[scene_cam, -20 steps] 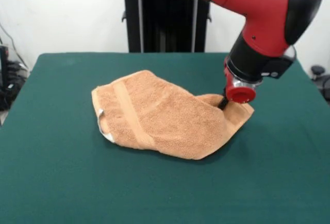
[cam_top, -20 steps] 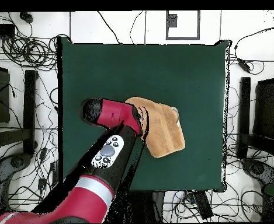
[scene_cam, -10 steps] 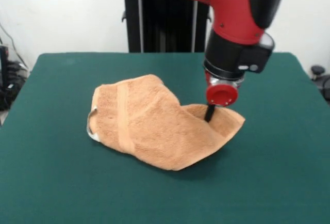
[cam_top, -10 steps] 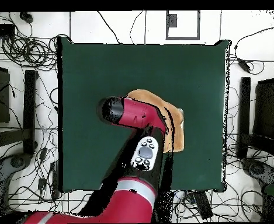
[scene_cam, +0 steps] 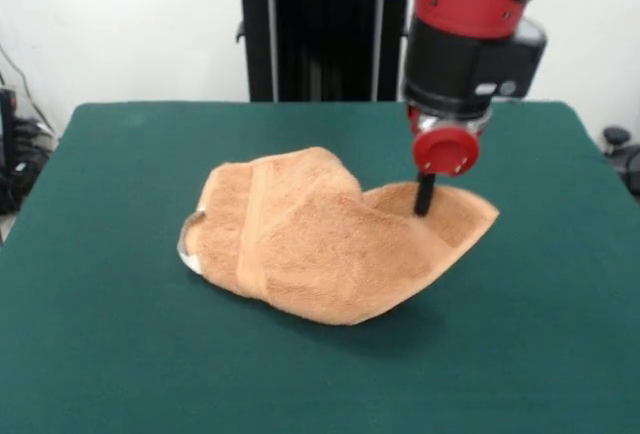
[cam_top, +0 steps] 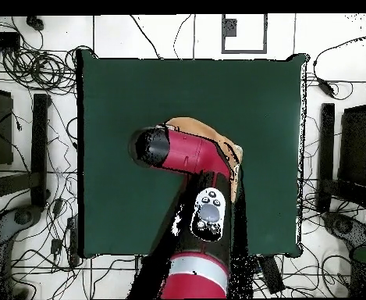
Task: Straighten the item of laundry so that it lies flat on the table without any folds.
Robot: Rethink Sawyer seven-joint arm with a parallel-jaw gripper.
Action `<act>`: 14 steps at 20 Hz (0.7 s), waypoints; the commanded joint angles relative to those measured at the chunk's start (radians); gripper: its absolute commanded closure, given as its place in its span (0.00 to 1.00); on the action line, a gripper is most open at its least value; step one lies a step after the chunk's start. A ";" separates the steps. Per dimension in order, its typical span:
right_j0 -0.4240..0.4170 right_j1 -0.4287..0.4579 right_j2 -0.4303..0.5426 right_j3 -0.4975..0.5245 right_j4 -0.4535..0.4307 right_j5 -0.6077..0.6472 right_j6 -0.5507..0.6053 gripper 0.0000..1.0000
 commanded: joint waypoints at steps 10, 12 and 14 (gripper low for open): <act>0.079 -0.099 0.108 0.087 -0.041 0.205 -0.027 1.00; 0.092 -0.079 0.088 0.088 -0.066 0.182 -0.015 1.00; 0.094 -0.113 0.074 0.098 -0.067 0.217 -0.014 1.00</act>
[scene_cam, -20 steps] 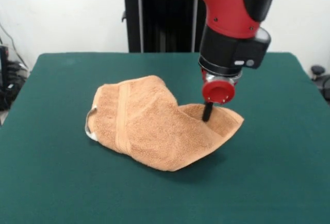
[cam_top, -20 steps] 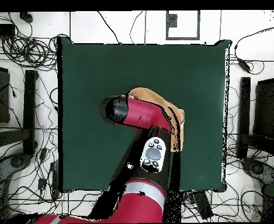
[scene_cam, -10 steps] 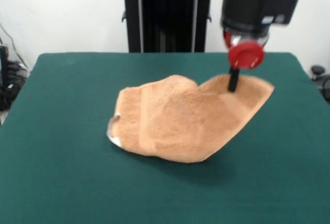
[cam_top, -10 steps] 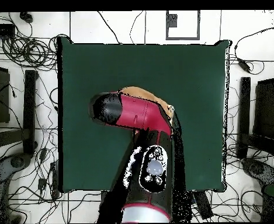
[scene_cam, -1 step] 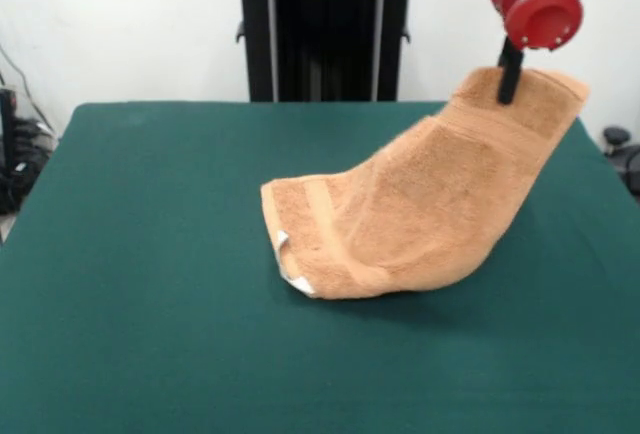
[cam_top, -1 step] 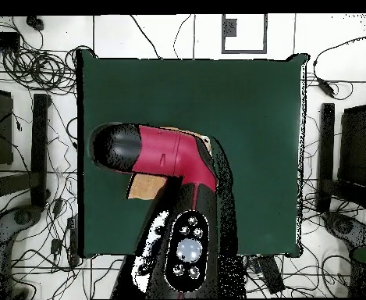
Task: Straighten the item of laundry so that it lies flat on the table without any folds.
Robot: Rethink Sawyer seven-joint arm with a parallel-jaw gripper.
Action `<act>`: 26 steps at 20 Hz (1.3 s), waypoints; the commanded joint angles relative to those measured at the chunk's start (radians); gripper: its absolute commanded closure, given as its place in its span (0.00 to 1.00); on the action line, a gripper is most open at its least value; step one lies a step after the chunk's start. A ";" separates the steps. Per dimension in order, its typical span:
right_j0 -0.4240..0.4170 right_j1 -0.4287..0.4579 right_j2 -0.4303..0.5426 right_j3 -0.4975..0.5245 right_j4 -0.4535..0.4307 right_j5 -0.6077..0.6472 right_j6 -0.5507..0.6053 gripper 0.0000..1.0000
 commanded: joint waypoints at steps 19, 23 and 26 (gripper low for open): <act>0.062 0.291 0.039 0.033 -0.049 -0.325 0.094 1.00; 0.044 0.291 0.070 0.027 0.006 -0.312 0.097 1.00; 0.038 0.295 0.077 0.010 0.017 -0.294 0.087 1.00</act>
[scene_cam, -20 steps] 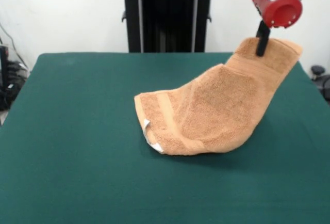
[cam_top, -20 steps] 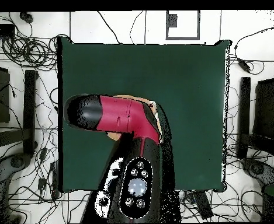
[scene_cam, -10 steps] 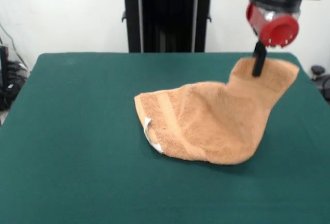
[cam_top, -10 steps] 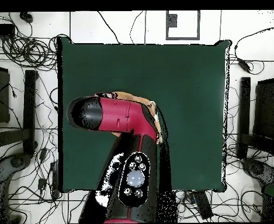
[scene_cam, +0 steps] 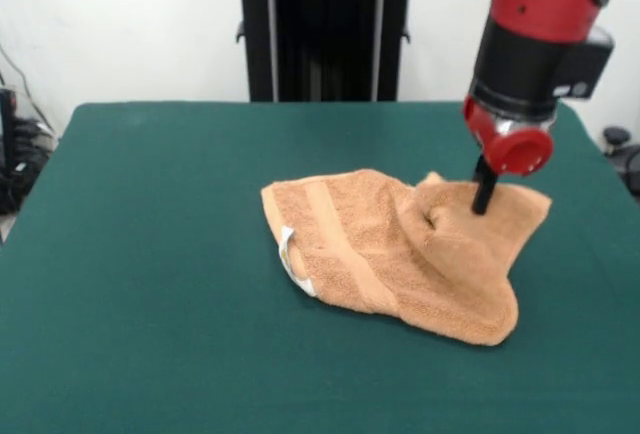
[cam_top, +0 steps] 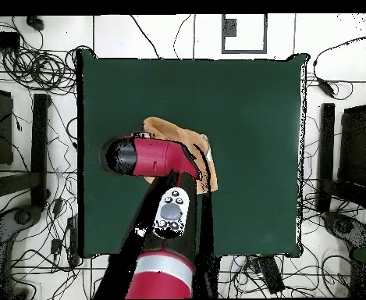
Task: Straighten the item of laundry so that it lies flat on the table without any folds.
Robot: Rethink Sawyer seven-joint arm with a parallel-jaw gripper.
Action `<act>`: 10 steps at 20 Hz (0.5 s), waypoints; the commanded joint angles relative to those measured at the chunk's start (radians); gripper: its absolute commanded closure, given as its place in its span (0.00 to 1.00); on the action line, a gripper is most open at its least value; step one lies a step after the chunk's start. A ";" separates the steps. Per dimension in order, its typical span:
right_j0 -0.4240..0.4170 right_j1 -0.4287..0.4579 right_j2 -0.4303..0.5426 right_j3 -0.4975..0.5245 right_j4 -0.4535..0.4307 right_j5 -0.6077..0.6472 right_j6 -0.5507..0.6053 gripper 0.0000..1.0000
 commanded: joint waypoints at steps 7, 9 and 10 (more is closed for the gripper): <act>0.016 0.095 0.075 -0.011 0.077 0.008 0.115 0.00; 0.026 0.110 0.064 -0.029 0.076 0.020 0.113 0.00; 0.033 0.116 0.054 -0.037 0.077 0.024 0.118 0.00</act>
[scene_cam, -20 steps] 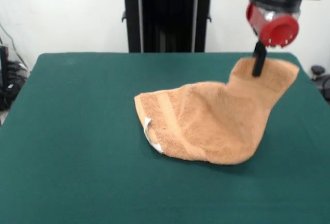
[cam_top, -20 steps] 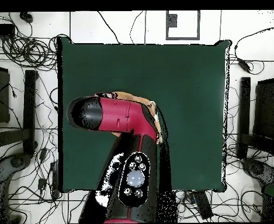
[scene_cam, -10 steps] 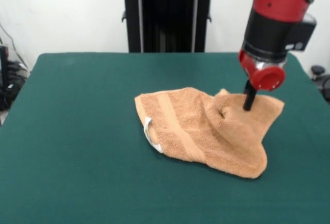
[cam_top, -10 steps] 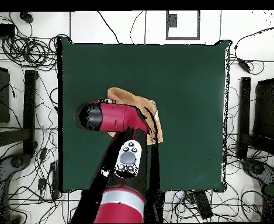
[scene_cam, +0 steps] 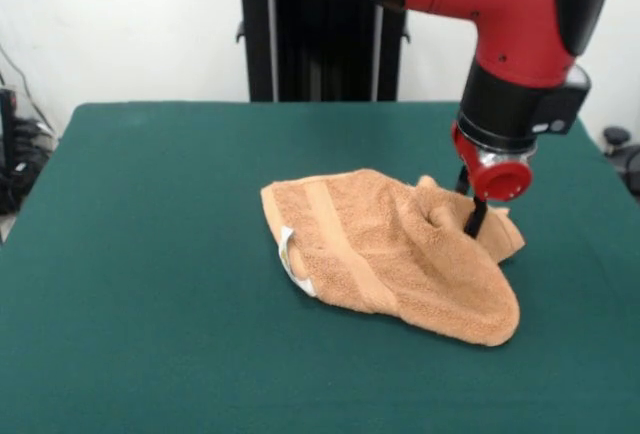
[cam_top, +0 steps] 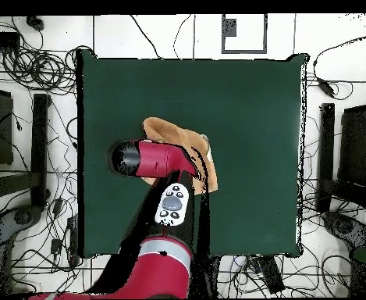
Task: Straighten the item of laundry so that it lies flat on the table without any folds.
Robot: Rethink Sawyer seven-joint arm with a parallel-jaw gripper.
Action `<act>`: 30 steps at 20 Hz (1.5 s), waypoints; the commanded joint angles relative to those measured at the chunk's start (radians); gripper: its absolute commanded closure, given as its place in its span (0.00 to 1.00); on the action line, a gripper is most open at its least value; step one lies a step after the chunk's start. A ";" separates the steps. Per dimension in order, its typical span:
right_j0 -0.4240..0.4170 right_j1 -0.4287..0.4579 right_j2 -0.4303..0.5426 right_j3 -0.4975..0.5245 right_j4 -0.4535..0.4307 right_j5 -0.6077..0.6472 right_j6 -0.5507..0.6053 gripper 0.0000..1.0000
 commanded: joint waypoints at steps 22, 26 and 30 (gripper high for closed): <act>-0.034 -0.183 0.077 -0.066 0.052 0.319 0.002 0.00; -0.029 -0.191 0.058 -0.099 0.012 0.366 -0.011 0.00; -0.029 -0.189 0.049 -0.121 -0.009 0.393 -0.009 0.00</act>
